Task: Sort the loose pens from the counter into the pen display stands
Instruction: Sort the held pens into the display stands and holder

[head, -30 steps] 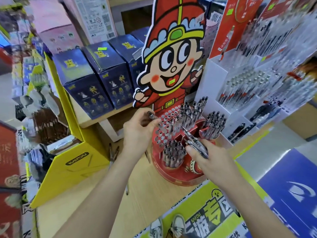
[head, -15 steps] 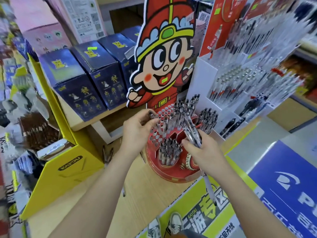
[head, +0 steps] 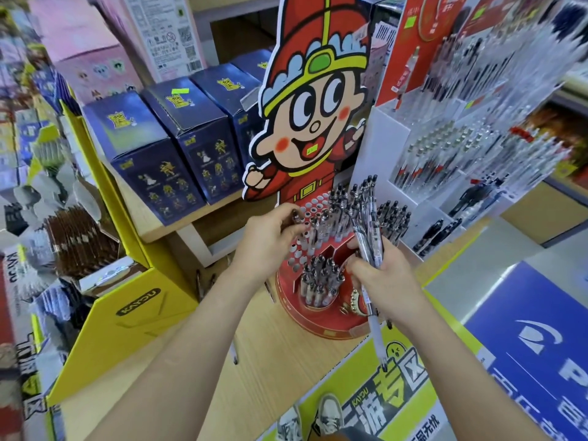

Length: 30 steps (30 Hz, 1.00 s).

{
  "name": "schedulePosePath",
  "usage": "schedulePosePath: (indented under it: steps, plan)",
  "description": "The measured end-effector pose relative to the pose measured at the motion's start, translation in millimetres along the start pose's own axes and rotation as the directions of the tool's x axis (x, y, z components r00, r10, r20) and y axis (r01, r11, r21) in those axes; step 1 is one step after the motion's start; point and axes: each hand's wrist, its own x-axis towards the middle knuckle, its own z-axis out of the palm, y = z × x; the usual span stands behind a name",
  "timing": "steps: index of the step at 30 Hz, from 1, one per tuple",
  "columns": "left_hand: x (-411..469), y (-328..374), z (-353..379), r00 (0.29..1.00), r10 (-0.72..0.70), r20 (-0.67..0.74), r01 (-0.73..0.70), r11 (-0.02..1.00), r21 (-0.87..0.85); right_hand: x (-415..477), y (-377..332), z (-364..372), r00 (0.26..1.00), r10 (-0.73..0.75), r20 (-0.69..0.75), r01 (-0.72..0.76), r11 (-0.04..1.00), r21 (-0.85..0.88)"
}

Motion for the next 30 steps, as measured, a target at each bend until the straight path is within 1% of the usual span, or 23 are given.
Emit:
schedulePosePath:
  steps: [2,3,7,11,13,17,20,23,27,30]
  plan:
    - [0.4,0.6,-1.1,0.999,0.003,0.043,-0.002,1.000,-0.007,0.5,-1.5,1.7,1.000,0.004,0.007,-0.004,1.000,0.026]
    - [1.6,0.4,-1.4,0.999,0.005,0.043,-0.005,1.000,0.000,0.4,-2.2,2.3,1.000,0.001,0.015,-0.001,0.999,0.035]
    - [7.5,1.5,-0.9,0.993,0.107,-0.043,-0.101,0.988,0.118,-0.1,-6.8,5.3,1.000,-0.006,0.015,0.005,0.997,0.080]
    - [10.0,1.4,-2.4,0.985,0.164,-0.061,-0.152,0.975,0.160,2.0,-8.4,6.4,1.000,-0.017,-0.009,0.018,0.992,0.126]
    - [9.6,1.6,-4.5,0.979,0.199,-0.038,-0.190,0.965,0.180,3.3,-9.0,5.9,1.000,-0.019,-0.019,0.021,0.989,0.148]
    - [9.7,6.8,-7.2,0.962,0.269,0.055,-0.274,0.945,0.177,4.3,-12.1,5.1,0.999,-0.027,-0.018,0.029,0.986,0.162]
    - [11.0,7.0,-6.7,0.954,0.268,0.131,-0.291,0.934,0.210,4.0,-14.9,4.9,1.000,-0.029,0.007,0.027,0.984,0.175]
    - [12.4,6.7,-5.2,0.951,0.273,0.141,-0.302,0.919,0.254,4.2,-17.8,4.1,0.999,-0.051,0.020,0.046,0.980,0.191]
    - [20.5,7.3,-6.0,0.949,0.285,0.133,-0.308,0.926,0.218,7.0,-21.0,4.8,0.998,-0.058,0.020,0.052,0.970,0.237]
    - [23.5,6.1,-10.1,0.958,0.245,0.147,-0.263,0.957,0.124,10.6,-23.7,6.2,0.999,-0.042,0.024,0.032,0.945,0.326]
